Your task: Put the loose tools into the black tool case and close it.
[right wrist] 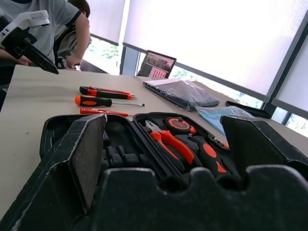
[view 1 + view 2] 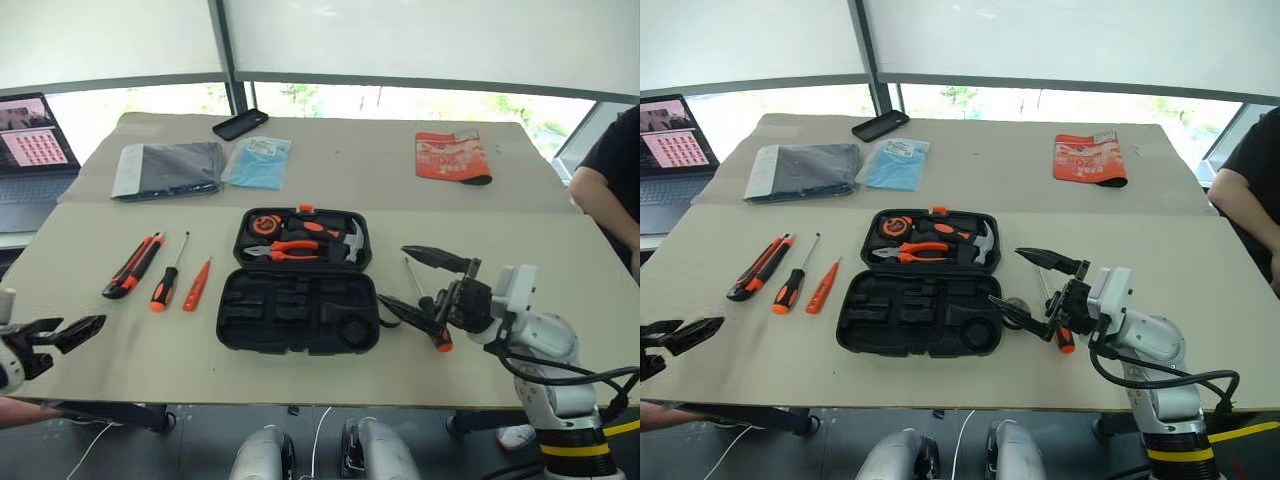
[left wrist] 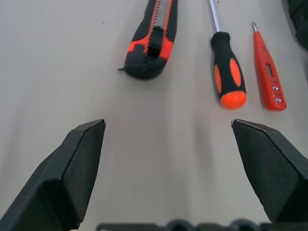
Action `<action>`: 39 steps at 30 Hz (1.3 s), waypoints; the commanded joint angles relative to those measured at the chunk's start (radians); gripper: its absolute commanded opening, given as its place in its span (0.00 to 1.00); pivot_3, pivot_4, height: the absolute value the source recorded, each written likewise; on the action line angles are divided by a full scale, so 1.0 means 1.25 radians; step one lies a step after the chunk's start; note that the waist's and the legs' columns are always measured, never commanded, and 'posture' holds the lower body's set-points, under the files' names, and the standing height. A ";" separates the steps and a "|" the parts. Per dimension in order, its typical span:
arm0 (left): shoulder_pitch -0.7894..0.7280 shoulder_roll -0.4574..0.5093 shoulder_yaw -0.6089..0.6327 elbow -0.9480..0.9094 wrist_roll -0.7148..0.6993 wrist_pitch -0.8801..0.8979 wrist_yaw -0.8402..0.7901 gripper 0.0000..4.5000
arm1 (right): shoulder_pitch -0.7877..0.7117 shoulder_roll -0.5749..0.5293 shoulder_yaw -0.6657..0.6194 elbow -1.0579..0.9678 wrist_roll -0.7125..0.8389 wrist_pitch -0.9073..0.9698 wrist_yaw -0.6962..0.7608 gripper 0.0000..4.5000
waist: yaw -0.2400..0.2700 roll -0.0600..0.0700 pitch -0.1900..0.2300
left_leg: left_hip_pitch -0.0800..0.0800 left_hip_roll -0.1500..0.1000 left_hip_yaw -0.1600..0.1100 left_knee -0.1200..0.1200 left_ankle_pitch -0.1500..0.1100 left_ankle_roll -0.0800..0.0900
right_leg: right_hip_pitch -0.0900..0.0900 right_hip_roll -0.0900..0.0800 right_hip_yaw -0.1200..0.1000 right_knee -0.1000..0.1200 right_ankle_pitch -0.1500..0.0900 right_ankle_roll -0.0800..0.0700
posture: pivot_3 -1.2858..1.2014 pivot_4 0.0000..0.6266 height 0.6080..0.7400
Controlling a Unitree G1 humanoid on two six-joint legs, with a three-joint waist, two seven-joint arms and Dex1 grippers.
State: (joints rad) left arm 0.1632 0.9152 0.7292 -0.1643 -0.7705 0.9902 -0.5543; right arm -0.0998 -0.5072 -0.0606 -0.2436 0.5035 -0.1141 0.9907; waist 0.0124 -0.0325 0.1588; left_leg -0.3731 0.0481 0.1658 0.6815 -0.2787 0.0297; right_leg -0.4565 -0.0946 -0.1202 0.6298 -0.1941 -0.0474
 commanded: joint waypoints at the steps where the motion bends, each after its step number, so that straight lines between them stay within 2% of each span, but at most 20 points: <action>1: -0.094 0.000 -0.067 -0.006 0.028 0.010 0.059 0.94 | -0.011 -0.001 0.007 -0.011 -0.006 -0.020 0.015 0.99 | -0.001 0.000 0.000 | 0.000 0.000 0.000 0.000 0.001 -0.002 | 0.000 0.001 0.000 0.000 0.000 0.000 | 0.52 0.24 1.00; 3: -0.157 -0.008 -0.115 0.008 0.038 0.028 0.081 0.85 | -0.011 -0.001 0.009 -0.009 -0.003 -0.017 0.020 1.00 | -0.003 0.000 0.000 | 0.001 0.001 0.000 -0.001 0.004 -0.006 | 0.000 0.002 0.000 0.001 0.000 0.000 | 0.52 0.24 1.00; 11: -0.369 -0.056 -0.287 0.127 0.122 0.089 0.165 0.85 | -0.016 0.001 0.001 -0.014 0.000 -0.011 0.016 1.00 | -0.002 -0.001 0.000 | 0.001 0.000 0.000 -0.001 0.006 -0.009 | 0.000 0.003 0.000 0.002 0.000 0.000 | 0.52 0.24 1.00; 19: -0.442 -0.089 -0.352 0.205 0.166 0.128 0.164 0.85 | -0.019 0.000 -0.001 -0.024 -0.001 -0.010 0.008 1.00 | -0.003 -0.001 0.000 | 0.001 0.000 0.000 -0.001 0.007 -0.006 | 0.000 0.003 0.000 0.002 0.000 -0.001 | 0.52 0.24 1.00; 20: -0.447 -0.089 -0.350 0.212 0.166 0.143 0.163 0.76 | -0.025 -0.003 0.000 -0.027 0.001 -0.011 0.011 1.00 | -0.001 -0.001 0.000 | 0.001 0.000 0.000 -0.001 0.007 -0.006 | 0.000 0.003 0.000 0.002 0.000 -0.001 | 0.52 0.24 1.00; 21: -0.449 -0.092 -0.341 0.220 0.172 0.148 0.174 0.71 | -0.030 -0.005 0.002 -0.031 0.002 -0.011 0.014 1.00 | -0.001 -0.001 0.000 | 0.001 0.000 0.000 -0.001 0.007 -0.007 | 0.000 0.002 0.000 0.002 0.000 -0.001 | 0.52 0.24 1.00; 24: -0.451 -0.091 -0.315 0.233 0.188 0.132 0.178 0.50 | -0.039 -0.008 0.006 -0.038 0.007 -0.008 0.020 1.00 | -0.004 -0.001 0.000 | 0.002 0.000 0.000 -0.001 0.007 -0.007 | 0.000 0.002 0.001 0.002 0.000 0.000 | 0.52 0.24 1.00; 25: -0.454 -0.094 -0.303 0.232 0.188 0.126 0.177 0.40 | -0.041 -0.008 0.006 -0.038 0.008 -0.007 0.021 1.00 | -0.004 -0.001 0.000 | 0.002 0.000 0.000 -0.001 0.007 -0.007 | 0.001 0.002 0.001 0.002 0.000 0.000 | 0.52 0.24 1.00; 29: -0.469 -0.095 -0.250 0.181 0.131 0.088 0.096 0.12 | -0.059 -0.011 -0.003 -0.035 0.015 0.000 0.027 1.00 | -0.004 -0.002 0.000 | 0.002 0.001 0.000 -0.001 0.007 -0.007 | 0.000 0.003 0.000 0.003 0.000 -0.001 | 0.52 0.24 1.00; 32: -0.490 -0.080 -0.233 0.145 0.116 -0.015 0.005 0.12 | -0.073 -0.018 -0.016 -0.045 0.032 0.015 0.023 1.00 | -0.002 -0.002 0.000 | 0.002 0.001 -0.001 -0.001 0.008 -0.010 | 0.000 0.003 -0.001 0.003 0.000 -0.001 | 0.52 0.24 1.00; 34: -0.489 -0.048 -0.285 0.101 0.135 -0.147 -0.137 0.12 | -0.081 -0.033 -0.031 -0.055 0.047 0.034 0.019 1.00 | 0.000 -0.003 0.001 | 0.001 0.001 -0.001 -0.001 0.008 -0.010 | 0.000 0.002 -0.001 0.003 0.001 -0.001 | 0.52 0.24 1.00; 36: -0.473 -0.014 -0.369 0.061 0.183 -0.259 -0.254 0.12 | -0.085 -0.055 -0.043 -0.056 0.053 0.054 0.019 1.00 | 0.001 -0.003 0.001 | 0.001 0.000 -0.001 -0.001 0.008 -0.009 | 0.000 0.002 -0.001 0.002 0.001 -0.001 | 0.52 0.24 1.00; 39: -0.474 0.016 -0.540 0.062 0.315 -0.461 -0.385 0.12 | -0.090 -0.107 -0.050 -0.043 0.048 0.101 0.036 1.00 | 0.002 -0.001 0.000 | 0.001 -0.002 0.000 -0.001 0.006 -0.007 | 0.000 0.001 -0.001 0.001 0.001 -0.002 | 0.52 0.24 1.00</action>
State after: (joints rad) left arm -0.4259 0.9327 0.1764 -0.0798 -0.4738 0.5734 -0.9287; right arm -0.1926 -0.6128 -0.0914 -0.2841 0.5405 -0.0222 1.0242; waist 0.0154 -0.0333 0.1589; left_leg -0.3724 0.0444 0.1665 0.6804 -0.2718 0.0221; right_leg -0.4561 -0.0931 -0.1209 0.6311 -0.1932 -0.0494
